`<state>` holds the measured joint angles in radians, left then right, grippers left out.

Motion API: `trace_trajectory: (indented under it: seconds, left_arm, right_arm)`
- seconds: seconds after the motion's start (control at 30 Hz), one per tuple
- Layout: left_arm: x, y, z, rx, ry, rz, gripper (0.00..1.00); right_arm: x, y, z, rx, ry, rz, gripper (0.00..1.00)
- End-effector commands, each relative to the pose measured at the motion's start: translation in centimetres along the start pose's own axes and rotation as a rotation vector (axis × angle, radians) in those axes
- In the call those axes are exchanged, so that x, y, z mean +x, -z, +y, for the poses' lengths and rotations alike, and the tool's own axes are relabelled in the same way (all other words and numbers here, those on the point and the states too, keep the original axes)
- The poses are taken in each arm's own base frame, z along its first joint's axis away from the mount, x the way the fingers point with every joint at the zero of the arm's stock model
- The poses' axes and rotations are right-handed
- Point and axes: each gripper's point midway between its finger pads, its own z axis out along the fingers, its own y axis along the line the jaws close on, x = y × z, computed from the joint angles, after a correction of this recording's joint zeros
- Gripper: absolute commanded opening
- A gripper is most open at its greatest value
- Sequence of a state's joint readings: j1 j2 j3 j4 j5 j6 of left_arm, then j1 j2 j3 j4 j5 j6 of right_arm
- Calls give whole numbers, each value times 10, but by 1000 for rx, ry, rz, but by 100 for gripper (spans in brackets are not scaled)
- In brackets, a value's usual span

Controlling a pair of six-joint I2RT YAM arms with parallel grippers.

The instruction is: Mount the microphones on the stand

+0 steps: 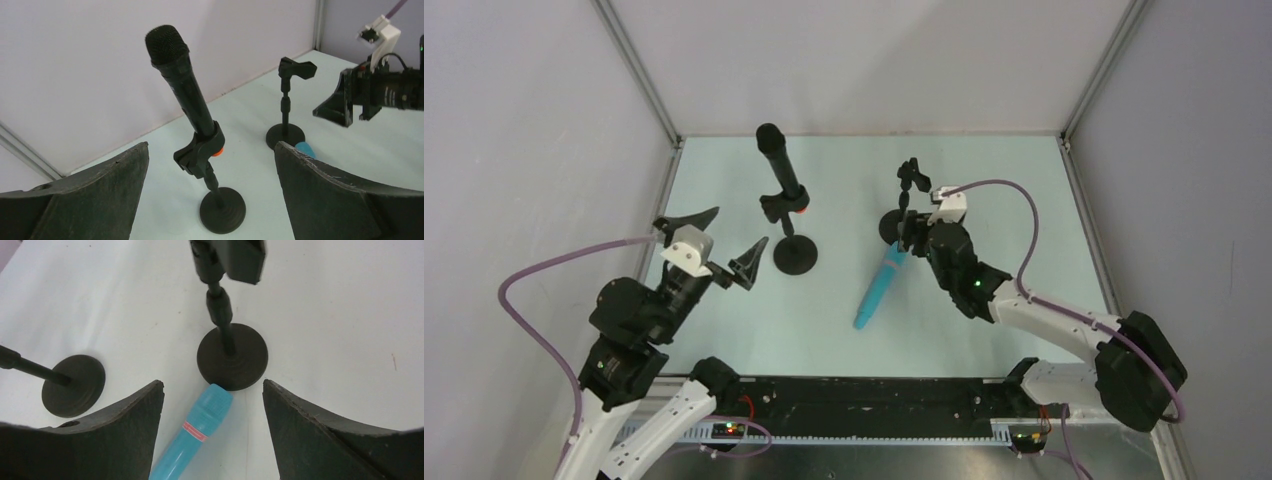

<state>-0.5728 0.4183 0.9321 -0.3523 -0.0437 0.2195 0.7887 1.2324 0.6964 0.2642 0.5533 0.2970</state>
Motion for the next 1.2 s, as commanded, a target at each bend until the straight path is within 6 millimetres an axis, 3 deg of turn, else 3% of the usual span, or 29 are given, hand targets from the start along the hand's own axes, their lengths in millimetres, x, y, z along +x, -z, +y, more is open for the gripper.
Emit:
trace_trajectory:
  seconds: [0.0,0.27,0.5,0.67,0.93,1.17]
  left_arm:
    - [13,-7,-12,60,-14,32,100]
    - [15,-10,-13,68,-22,41,100]
    - [20,-12,-16,86,-33,50,100]
    - [15,-13,-13,78,-43,45,100]
    - [10,-11,-8,55,-57,36,100]
    - [8,-10,-7,53,-54,29,100]
  right_arm:
    - [-30,7,2,-82,-42,-56,78]
    - [-64,-3,-12,-178,-37,-109,83]
    - [-96,-14,8,-339,5,-130,83]
    - [-104,-33,21,-385,64,-115,80]
    - [-102,-60,14,-361,111,-71,56]
    - [-104,-59,12,-353,145,-69,39]
